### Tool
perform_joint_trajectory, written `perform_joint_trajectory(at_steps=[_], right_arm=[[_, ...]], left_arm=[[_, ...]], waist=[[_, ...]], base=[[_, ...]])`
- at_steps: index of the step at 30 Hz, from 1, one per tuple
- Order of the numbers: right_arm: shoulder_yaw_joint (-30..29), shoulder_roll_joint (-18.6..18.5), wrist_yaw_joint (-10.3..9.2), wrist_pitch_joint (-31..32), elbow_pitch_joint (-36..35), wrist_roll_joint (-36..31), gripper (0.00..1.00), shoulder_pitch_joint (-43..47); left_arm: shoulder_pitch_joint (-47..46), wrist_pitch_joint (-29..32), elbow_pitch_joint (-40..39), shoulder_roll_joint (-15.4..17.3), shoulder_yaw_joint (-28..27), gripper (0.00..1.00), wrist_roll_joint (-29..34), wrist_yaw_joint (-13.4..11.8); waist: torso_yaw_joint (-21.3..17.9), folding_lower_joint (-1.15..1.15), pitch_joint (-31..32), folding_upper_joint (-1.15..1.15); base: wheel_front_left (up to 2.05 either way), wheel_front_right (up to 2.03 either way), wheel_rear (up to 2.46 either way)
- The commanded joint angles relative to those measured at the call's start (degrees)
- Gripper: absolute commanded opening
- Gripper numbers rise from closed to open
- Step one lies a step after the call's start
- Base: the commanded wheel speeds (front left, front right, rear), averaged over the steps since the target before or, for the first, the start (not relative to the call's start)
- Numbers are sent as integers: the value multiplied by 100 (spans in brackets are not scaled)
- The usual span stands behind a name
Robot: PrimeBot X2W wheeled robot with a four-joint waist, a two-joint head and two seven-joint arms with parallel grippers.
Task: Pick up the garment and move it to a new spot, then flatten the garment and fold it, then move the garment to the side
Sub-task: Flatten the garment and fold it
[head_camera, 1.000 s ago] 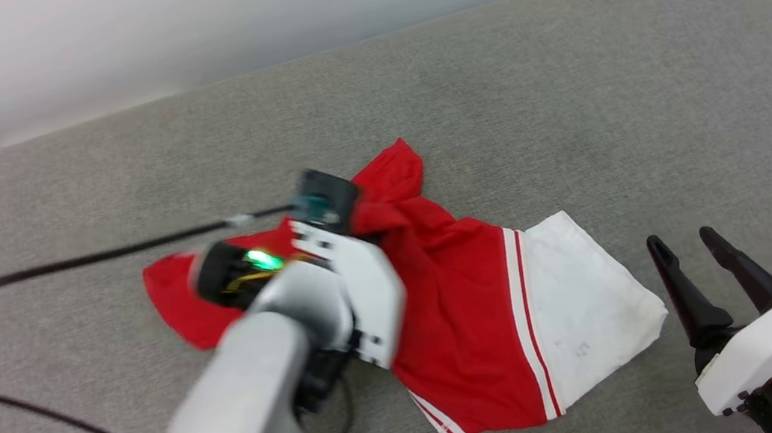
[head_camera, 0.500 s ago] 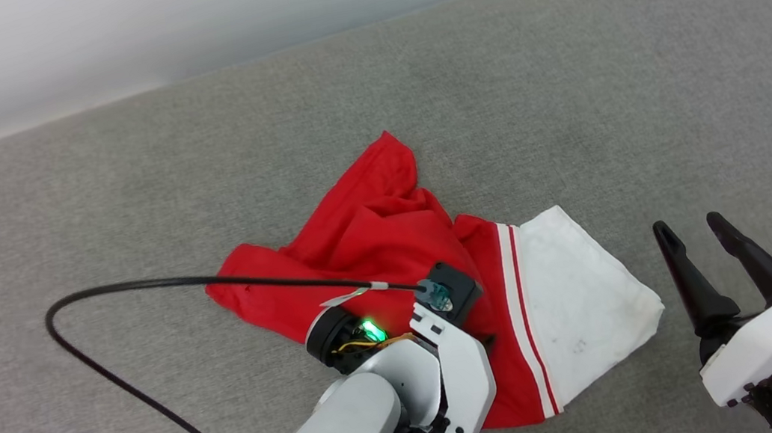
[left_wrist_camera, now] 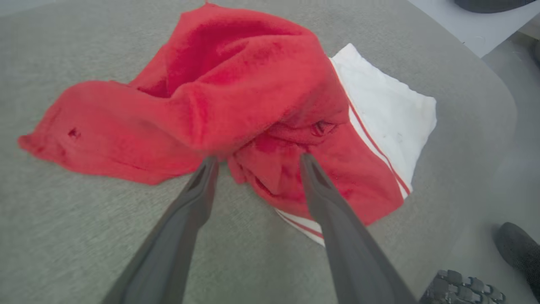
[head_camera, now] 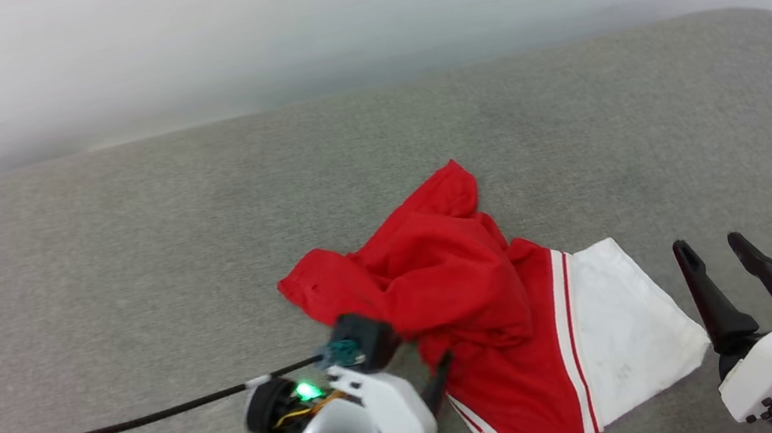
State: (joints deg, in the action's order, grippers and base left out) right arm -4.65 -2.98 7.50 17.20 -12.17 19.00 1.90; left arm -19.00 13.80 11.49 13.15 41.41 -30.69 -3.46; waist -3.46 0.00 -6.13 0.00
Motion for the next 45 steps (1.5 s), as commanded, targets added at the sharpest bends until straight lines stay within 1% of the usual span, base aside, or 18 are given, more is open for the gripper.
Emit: perform_joint_trajectory(at_steps=[1, 4, 6, 8, 12, 16, 19, 23, 29, 30, 31, 32, 35, 42, 45], right_arm=[[-14, 14, -2, 27, -19, -23, 100, 70], [-5, 14, -2, 60, -64, 3, 100, 91], [10, 14, -2, 87, -72, 39, 100, 116], [20, 14, -2, 78, -78, 70, 100, 100], [70, 15, -2, 64, -75, 108, 100, 17], [98, 15, -2, 25, -49, 159, 100, -103], [108, 15, -2, -56, 18, 217, 100, -169], [138, 15, -2, -169, 140, 310, 100, -238], [156, 15, -2, -292, 296, 373, 100, -315], [162, 15, -2, -297, 321, 374, 100, -323], [159, 15, -2, -311, 345, 386, 100, -326], [159, 15, -2, -324, 355, 397, 100, -327], [171, 15, -2, -336, 411, 457, 100, -331], [206, 15, -2, -388, 472, 504, 100, -365], [217, 16, -2, -424, 465, 538, 100, -407]], left_arm=[[131, 29, -133, 94, -85, 100, -38, -90], [260, 137, -476, 355, -321, 100, -150, -281], [262, 256, -628, 524, -463, 100, -209, -351], [168, 400, -708, 658, -602, 100, -311, -365], [-108, 791, -624, 948, -758, 100, -438, -279], [-397, 1248, -376, 1111, -831, 100, -665, -137], [-616, 1518, -161, 1166, -807, 100, -763, 8], [-815, 1741, 137, 1175, -763, 100, -821, 114], [-900, 2274, 588, 1152, -491, 100, -902, 300], [-889, 2408, 648, 1160, -420, 61, -919, 341], [-870, 2508, 697, 1152, -386, 29, -973, 383], [-877, 2600, 729, 1160, -331, 0, -960, 424], [-987, 2579, 681, 1188, -298, 0, -921, 497], [-1809, 1924, 186, 1272, -575, 0, -545, 527], [-2305, 1754, 26, 1215, -754, 0, -494, 508]], waist=[[108, 0, 91, 0], [151, 0, 109, 0], [154, 0, 92, 0], [129, 0, 39, 0], [-6, 0, -143, 0], [-203, 0, -439, 0], [-342, 0, -644, 0], [-498, 0, -849, 0], [-613, 0, -922, 0], [-624, 0, -914, 0], [-632, 0, -904, 0], [-639, 0, -889, 0], [-648, 0, -828, 0], [-674, 0, -734, 0], [-723, 0, -813, 0]], base=[[0, 0, 0], [0, 0, 0], [0, 0, 0], [0, 0, 0], [0, 0, 0], [0, 0, 0], [0, 0, 0], [0, 0, 0], [0, 0, 0], [0, 0, 0], [0, 0, 0], [0, 0, 0], [0, 0, 0], [0, 0, 0], [0, 0, 0]])
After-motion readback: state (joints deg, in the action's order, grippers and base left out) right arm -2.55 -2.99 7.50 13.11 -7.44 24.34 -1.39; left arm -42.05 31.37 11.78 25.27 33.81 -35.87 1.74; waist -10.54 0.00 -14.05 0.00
